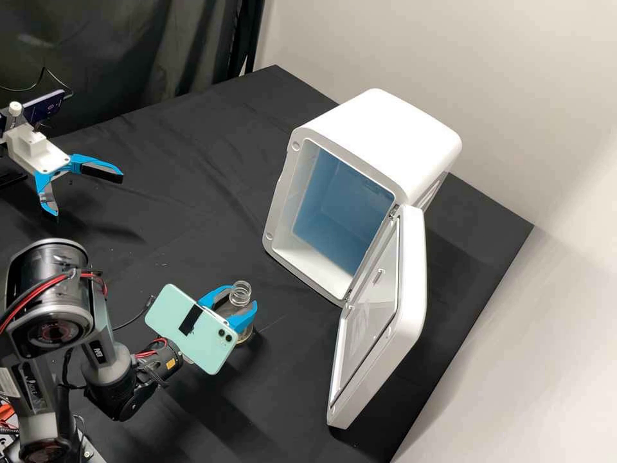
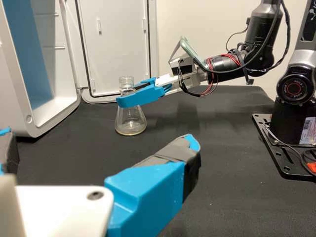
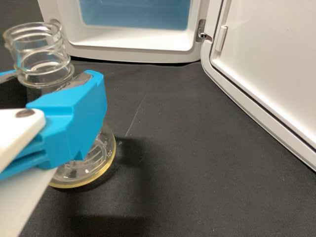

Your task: Place the flask in the incubator

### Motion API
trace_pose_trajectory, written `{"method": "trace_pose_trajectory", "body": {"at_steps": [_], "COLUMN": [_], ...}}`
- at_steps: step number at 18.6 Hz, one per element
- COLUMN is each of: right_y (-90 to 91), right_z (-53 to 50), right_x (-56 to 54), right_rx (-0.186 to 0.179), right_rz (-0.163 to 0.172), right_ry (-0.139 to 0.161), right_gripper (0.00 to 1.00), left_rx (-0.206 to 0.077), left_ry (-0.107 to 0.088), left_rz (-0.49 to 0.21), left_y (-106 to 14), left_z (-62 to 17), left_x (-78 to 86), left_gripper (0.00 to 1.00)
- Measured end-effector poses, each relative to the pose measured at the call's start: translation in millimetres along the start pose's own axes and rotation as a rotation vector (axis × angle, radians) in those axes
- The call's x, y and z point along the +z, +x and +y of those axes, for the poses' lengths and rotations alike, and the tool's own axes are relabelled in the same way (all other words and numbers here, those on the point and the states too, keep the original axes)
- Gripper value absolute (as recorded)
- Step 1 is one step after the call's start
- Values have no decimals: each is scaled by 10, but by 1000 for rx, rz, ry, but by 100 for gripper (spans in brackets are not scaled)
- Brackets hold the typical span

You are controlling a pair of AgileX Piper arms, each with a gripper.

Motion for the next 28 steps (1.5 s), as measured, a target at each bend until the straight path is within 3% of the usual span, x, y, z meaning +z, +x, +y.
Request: {"method": "trace_pose_trajectory", "body": {"at_steps": [13,18,28], "right_y": [-5,-81,-95], "right_z": [6,75,72], "right_x": [3,-7,-5], "right_rx": [2,12,-2], "right_rz": [0,9,19], "right_ry": [5,39,45], "right_gripper": [0,0,0], "left_rx": [0,0,0], "left_ry": [0,0,0], "left_rz": [2,2,2], "left_y": [-1,-1,-1], "left_z": [0,0,0], "left_x": [-3,-3,-3], "left_gripper": [100,100,100]}}
